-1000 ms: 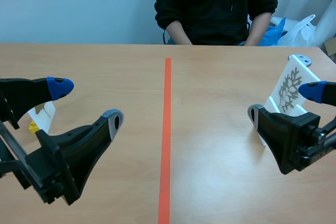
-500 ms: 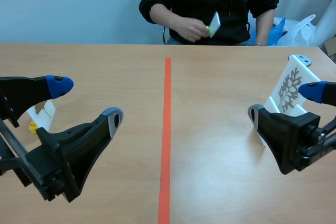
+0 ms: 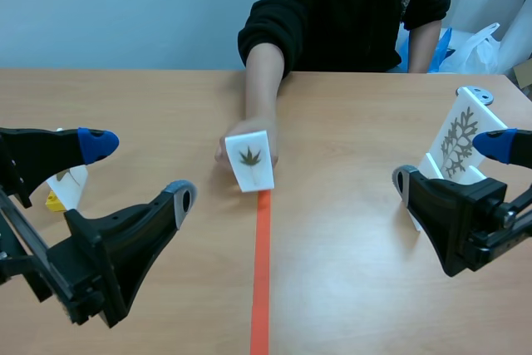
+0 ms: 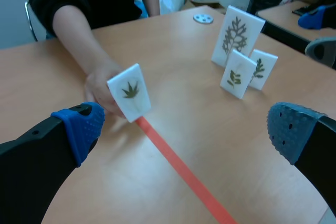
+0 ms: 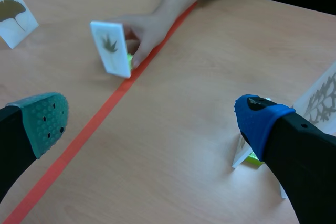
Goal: Sort the leaf by its shape. The table is split by an orange tape line. A compound leaf with several leaflets goes to the left side, a simple leaf with one blade goes to the right side. Return to the home posture when a red brick is placed on the table.
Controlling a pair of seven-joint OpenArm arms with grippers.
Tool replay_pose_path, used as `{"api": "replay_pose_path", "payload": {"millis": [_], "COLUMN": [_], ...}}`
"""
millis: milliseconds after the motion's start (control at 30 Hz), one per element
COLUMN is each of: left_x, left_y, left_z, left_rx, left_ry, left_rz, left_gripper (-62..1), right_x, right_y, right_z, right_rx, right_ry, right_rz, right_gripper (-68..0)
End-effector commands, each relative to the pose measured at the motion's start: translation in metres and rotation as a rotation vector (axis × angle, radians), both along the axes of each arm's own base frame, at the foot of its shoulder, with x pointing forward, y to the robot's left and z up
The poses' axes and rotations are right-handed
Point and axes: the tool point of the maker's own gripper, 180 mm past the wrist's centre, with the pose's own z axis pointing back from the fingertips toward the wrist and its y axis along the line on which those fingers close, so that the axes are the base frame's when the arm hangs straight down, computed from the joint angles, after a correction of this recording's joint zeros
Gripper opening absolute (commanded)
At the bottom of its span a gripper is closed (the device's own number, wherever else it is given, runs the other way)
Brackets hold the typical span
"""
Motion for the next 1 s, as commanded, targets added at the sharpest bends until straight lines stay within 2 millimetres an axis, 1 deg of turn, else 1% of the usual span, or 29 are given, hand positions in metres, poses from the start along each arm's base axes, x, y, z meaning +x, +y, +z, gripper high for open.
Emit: {"api": "replay_pose_path", "payload": {"millis": [0, 200, 467, 633, 833, 967], "left_x": [0.001, 0.001, -0.001, -0.001, -0.003, -0.003], "left_y": [0.000, -0.001, -0.001, -0.001, -0.006, -0.010], "left_z": [0.005, 0.005, -0.005, -0.008, -0.009, -0.005], "left_rx": [-0.014, -0.016, 0.022, 0.051, 0.090, 0.085], "left_ry": [-0.013, -0.013, 0.032, 0.024, 0.002, -0.019], "left_rz": [0.004, 0.000, -0.006, -0.015, -0.051, -0.074], "left_gripper": [1.4, 1.4, 1.4, 1.4, 1.4, 1.4], "right_x": [0.004, 0.004, 0.004, 0.004, 0.005, 0.005], "right_y": [-0.002, -0.002, -0.002, -0.002, -0.002, -0.002], "right_z": [0.010, 0.010, 0.010, 0.010, 0.010, 0.010], "right_rx": [0.013, 0.013, 0.013, 0.012, 0.012, 0.012], "right_ry": [-0.037, -0.037, -0.037, -0.036, -0.037, -0.037], "right_rz": [-0.007, -0.007, -0.007, -0.007, -0.007, -0.007], "right_gripper": [0.4, 0.4, 0.4, 0.4, 0.4, 0.4]}}
